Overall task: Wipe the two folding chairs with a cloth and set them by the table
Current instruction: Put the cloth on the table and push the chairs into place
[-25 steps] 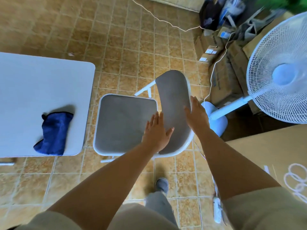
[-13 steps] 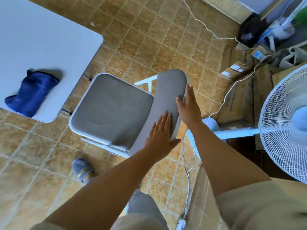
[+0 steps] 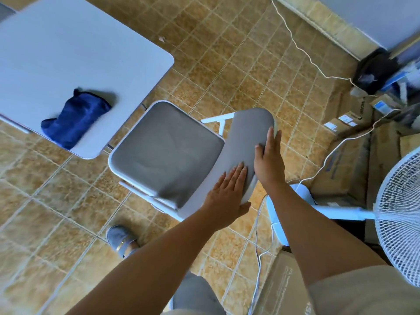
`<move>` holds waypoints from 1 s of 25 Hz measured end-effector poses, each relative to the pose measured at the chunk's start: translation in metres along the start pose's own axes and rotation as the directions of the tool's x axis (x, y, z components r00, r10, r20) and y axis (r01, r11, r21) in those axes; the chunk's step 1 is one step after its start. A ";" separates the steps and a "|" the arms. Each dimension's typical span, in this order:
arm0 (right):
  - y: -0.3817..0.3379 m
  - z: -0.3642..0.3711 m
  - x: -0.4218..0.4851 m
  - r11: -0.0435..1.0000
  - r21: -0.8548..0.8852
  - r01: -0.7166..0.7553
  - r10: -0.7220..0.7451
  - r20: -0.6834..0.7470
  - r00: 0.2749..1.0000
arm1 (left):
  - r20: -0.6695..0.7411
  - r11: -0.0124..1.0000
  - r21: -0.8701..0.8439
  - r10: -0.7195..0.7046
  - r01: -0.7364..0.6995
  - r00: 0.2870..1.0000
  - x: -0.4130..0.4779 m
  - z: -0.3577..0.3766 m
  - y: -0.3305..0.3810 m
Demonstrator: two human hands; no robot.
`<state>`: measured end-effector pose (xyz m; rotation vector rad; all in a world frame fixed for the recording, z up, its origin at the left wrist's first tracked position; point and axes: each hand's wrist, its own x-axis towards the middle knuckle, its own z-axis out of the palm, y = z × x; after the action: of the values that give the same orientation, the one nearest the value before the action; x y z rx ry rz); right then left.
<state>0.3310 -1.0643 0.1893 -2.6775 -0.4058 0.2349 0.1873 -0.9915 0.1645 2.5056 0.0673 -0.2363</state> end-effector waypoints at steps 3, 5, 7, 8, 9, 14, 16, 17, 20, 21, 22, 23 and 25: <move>-0.025 0.011 0.015 1.000 0.026 0.007 -0.007 0.012 1.000 | -0.018 1.000 0.002 -0.014 0.015 1.000 0.004 -0.017 -0.024; -0.044 0.019 0.029 0.999 0.036 0.003 -0.004 0.024 1.000 | -0.033 1.000 0.006 -0.015 0.015 0.999 0.009 -0.029 -0.043; -0.061 0.026 0.042 0.999 0.038 -0.002 0.001 0.035 0.999 | -0.049 1.000 0.012 -0.016 0.016 0.999 0.013 -0.042 -0.059; -0.071 0.030 0.048 0.999 0.037 -0.005 0.003 0.041 0.999 | -0.059 1.000 0.012 -0.018 0.019 0.998 0.015 -0.048 -0.068; -0.080 0.034 0.054 0.999 0.037 -0.006 0.004 0.046 0.999 | -0.069 1.000 0.013 -0.023 0.024 0.997 0.017 -0.054 -0.077; -0.119 0.048 0.077 1.000 0.031 -0.004 0.001 0.074 0.997 | -0.119 0.999 0.009 -0.043 0.045 0.992 0.022 -0.079 -0.112; -0.131 0.052 0.084 0.999 0.038 0.005 -0.008 0.091 0.996 | -0.134 0.999 0.005 -0.053 0.054 0.990 0.023 -0.086 -0.120; -0.136 0.053 0.087 0.999 0.037 0.011 -0.015 0.102 0.995 | -0.139 0.998 0.005 -0.058 0.059 0.989 0.024 -0.090 -0.125; -0.153 0.057 0.097 1.000 0.009 0.025 -0.026 0.137 0.990 | -0.142 0.997 0.007 -0.076 0.077 0.987 0.025 -0.100 -0.139; -0.158 0.058 0.101 1.000 0.002 0.030 -0.030 0.148 0.989 | -0.141 0.996 0.005 -0.087 0.088 0.986 0.027 -0.103 -0.143; -0.161 0.059 0.105 0.999 -0.010 0.034 -0.032 0.159 0.987 | -0.139 0.995 -0.001 -0.099 0.100 0.985 0.028 -0.106 -0.146; -0.164 0.059 0.108 0.999 -0.025 0.037 -0.033 0.170 0.985 | -0.138 0.994 -0.006 -0.110 0.111 0.984 0.030 -0.108 -0.147; -0.168 0.059 0.113 0.998 -0.048 0.042 -0.032 0.191 0.981 | -0.141 0.992 -0.010 -0.128 0.127 0.982 0.032 -0.109 -0.148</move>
<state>0.3833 -0.8595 0.1966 -2.7051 -0.5256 0.4776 0.2202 -0.8082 0.1602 2.5165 0.2864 -0.1096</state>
